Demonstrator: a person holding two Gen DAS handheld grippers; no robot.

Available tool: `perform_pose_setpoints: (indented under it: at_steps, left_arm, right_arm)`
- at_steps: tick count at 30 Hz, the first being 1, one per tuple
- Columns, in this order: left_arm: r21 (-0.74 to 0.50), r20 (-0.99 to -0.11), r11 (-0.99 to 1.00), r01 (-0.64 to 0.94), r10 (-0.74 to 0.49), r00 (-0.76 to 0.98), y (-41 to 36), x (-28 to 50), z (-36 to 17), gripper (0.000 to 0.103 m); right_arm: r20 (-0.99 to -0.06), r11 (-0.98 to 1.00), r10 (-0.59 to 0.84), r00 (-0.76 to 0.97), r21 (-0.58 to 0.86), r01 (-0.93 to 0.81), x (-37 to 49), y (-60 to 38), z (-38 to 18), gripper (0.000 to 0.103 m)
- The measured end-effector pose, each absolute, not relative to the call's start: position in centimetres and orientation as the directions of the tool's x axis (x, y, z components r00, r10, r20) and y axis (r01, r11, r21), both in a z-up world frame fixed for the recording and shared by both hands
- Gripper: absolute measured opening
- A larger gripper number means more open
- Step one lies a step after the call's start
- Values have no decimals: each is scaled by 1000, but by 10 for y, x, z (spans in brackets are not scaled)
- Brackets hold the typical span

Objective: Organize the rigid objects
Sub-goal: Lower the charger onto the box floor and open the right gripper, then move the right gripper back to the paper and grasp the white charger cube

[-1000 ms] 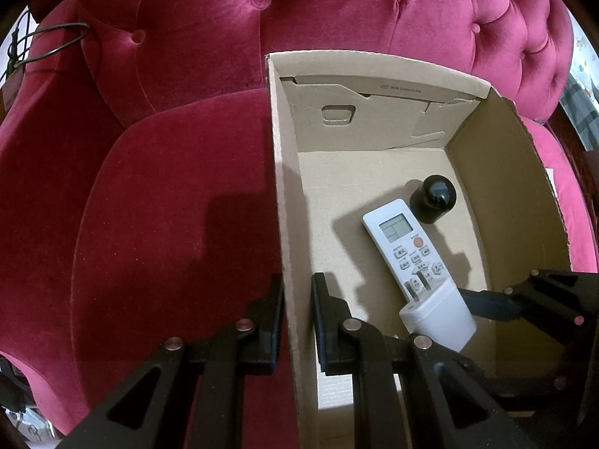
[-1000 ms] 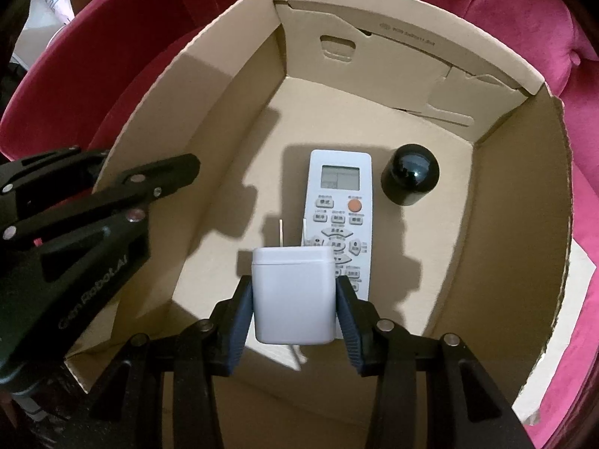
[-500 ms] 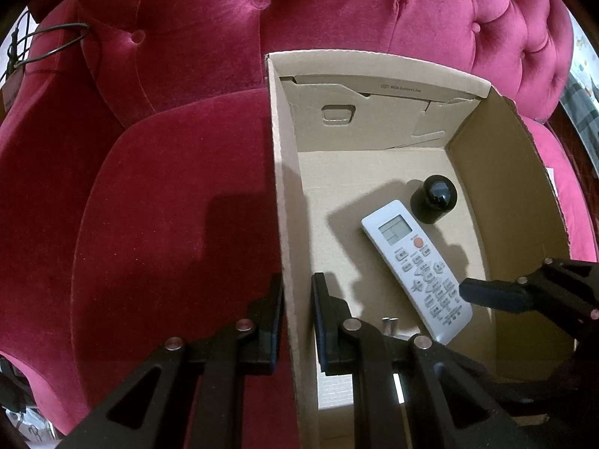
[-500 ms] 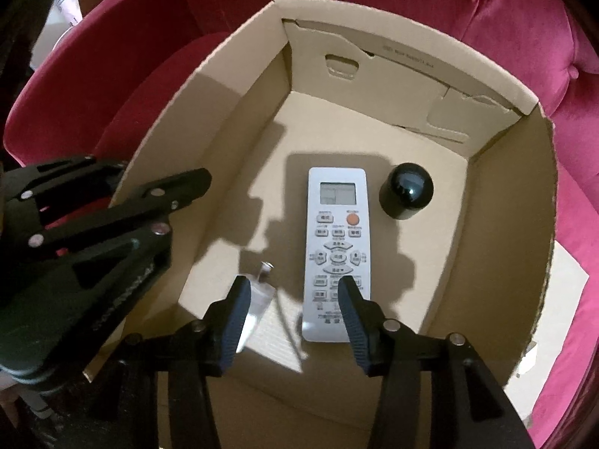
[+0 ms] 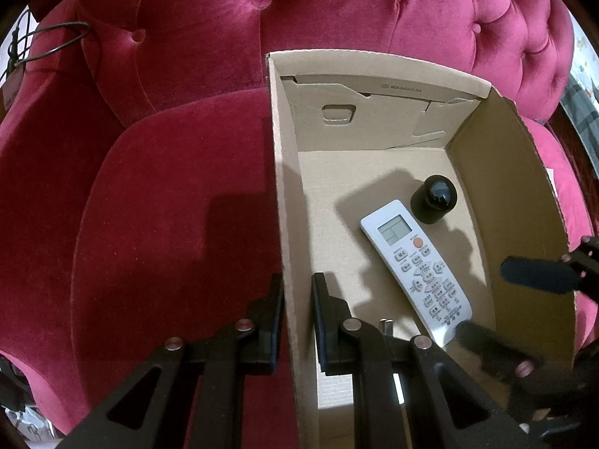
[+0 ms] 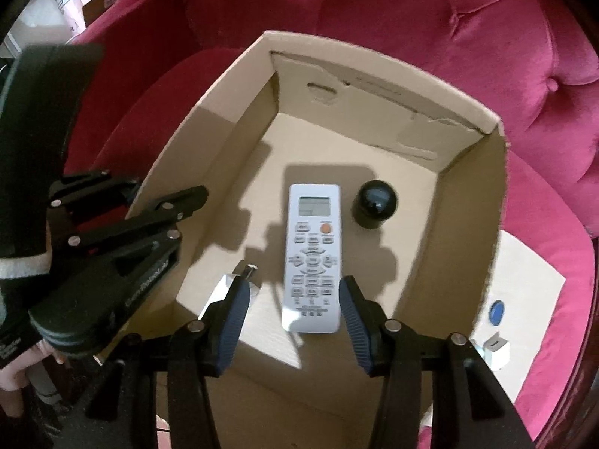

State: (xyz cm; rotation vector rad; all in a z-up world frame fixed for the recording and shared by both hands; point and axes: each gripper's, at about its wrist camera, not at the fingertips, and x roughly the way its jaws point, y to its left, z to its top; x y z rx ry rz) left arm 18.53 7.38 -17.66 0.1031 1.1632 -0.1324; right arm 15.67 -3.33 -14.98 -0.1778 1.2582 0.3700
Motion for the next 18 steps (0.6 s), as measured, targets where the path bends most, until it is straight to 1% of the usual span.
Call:
perform_pose_setpoints:
  at_steps: [3,5,6,7,11,12,13,18]
  left_arm:
    - [17,-919,987,160,-47,391,73,185,-177,16]
    - [19,-919,987,161,-46,391,73,185,-177,16]
    - [19,-919,987,160,-46,391,73,185,-177,16]
    - [19,-919,987,160,-46,391,73,185,-177,15]
    - [18,-919,987,161,-47,391,73,185,-177,15]
    - [18,-919,987,161,-46,391,73,185,-177,15]
    - [19,-919,987,160,-46,392,72,185,-177,15]
    - [21,-919,987,161,-45,393,72,184,-178,15]
  right_arm:
    - [-948,930,160,274,52,-363,158,-39,-143,57]
    - [-946,930,162,280,52,-363,158,-45,-137,63]
    - [-946,930,161,280,51,-363,158,-47,-135,68]
    - [-946,931,158,283,48,-361,158,-50,-132,71]
    - [-944,939,143,298,35,-341,159,-64,-123,74]
    - [-943,942,141,301,35,-333,159,-68,-121,77]
    - [-942,945,142,304,38,-325,160,-72,-118,83]
    - [-938,957,133,319,37,-289,160,-90,-107,94]
